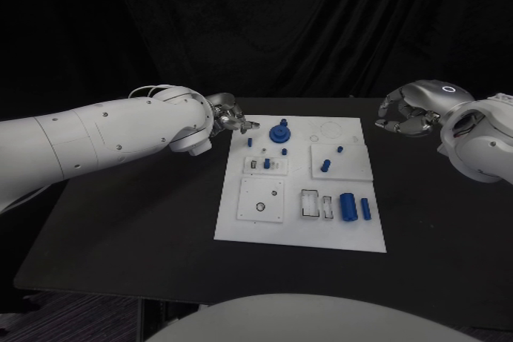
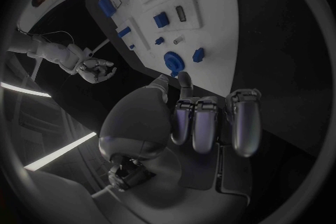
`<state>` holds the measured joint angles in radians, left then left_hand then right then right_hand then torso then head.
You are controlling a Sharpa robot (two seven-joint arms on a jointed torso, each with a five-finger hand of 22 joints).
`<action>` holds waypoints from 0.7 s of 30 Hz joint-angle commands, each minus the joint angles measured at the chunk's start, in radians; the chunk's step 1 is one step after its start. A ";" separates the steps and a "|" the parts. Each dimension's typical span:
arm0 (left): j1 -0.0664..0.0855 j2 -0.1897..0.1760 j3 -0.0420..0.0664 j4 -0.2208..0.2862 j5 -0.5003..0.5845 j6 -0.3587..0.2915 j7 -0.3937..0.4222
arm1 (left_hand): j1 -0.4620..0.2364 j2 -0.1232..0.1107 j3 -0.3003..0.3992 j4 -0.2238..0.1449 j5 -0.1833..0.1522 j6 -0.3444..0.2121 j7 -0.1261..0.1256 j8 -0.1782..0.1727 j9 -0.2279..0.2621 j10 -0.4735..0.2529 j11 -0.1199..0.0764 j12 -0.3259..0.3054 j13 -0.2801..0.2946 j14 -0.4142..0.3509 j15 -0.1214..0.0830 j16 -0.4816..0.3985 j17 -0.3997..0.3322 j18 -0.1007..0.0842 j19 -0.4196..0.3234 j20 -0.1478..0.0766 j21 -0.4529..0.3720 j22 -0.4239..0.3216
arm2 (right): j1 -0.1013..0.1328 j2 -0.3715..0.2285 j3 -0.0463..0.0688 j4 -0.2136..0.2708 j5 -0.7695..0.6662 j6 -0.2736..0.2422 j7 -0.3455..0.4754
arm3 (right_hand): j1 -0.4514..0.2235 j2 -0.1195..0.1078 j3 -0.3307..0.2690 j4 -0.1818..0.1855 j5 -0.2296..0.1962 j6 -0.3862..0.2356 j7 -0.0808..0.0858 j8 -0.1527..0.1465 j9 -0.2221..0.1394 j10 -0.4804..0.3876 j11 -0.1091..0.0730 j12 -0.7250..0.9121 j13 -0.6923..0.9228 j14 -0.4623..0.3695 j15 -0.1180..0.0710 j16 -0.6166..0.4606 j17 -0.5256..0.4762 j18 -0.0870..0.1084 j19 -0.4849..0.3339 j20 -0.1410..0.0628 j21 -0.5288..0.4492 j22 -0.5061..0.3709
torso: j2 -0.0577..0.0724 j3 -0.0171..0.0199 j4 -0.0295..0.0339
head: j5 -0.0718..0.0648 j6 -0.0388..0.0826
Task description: Assemble the parts on the task board
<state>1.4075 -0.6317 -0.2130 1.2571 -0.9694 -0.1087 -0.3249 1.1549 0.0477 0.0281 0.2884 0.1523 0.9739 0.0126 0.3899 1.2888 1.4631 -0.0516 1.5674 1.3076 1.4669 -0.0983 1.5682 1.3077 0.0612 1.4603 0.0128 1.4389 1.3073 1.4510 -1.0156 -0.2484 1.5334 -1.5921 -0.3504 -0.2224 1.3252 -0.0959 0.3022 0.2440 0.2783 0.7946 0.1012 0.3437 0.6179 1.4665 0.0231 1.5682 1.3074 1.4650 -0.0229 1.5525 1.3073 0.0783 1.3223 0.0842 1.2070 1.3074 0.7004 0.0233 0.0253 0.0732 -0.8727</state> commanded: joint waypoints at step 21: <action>-0.008 0.076 0.001 -0.126 0.004 0.140 -0.040 | -0.031 0.006 -0.030 0.001 -0.033 0.004 0.003 0.002 0.005 0.108 0.000 0.003 0.263 0.104 0.001 0.003 0.263 -0.015 0.007 0.003 -0.010 0.145 | -0.002 0.003 0.001 0.001 -0.003 -0.009 -0.015 | 0.009 0.004 0.004 -0.004 0.006 0.005 -0.002 -0.006 -0.003 0.094 -0.002 -0.003 0.258 0.082 -0.006 -0.006 0.233 0.010 -0.005 0.001 -0.007 0.143 | 0.011 -0.0009 -0.0014 | 0.008 0.000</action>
<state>1.4024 -0.5591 -0.2132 1.1340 -0.9693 -0.0032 -0.3642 1.1309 0.0509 0.0042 0.2893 0.1214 0.9738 0.0126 0.3911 1.2930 1.4631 -0.0515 1.5674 1.3077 1.4669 -0.0982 1.5682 1.3076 0.0612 1.4602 0.0128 1.4324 1.3073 1.4509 -1.0135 -0.2487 1.5343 -1.5921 -0.3513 -0.2223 1.3252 -0.0960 0.3022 0.2440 0.2783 0.7946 0.1012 0.3437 0.6164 1.4665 0.0231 1.5682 1.3073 1.4650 -0.0229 1.5525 1.3073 0.0784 1.3223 0.0842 1.2047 1.3073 0.7122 0.0217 0.0240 0.0813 -0.8728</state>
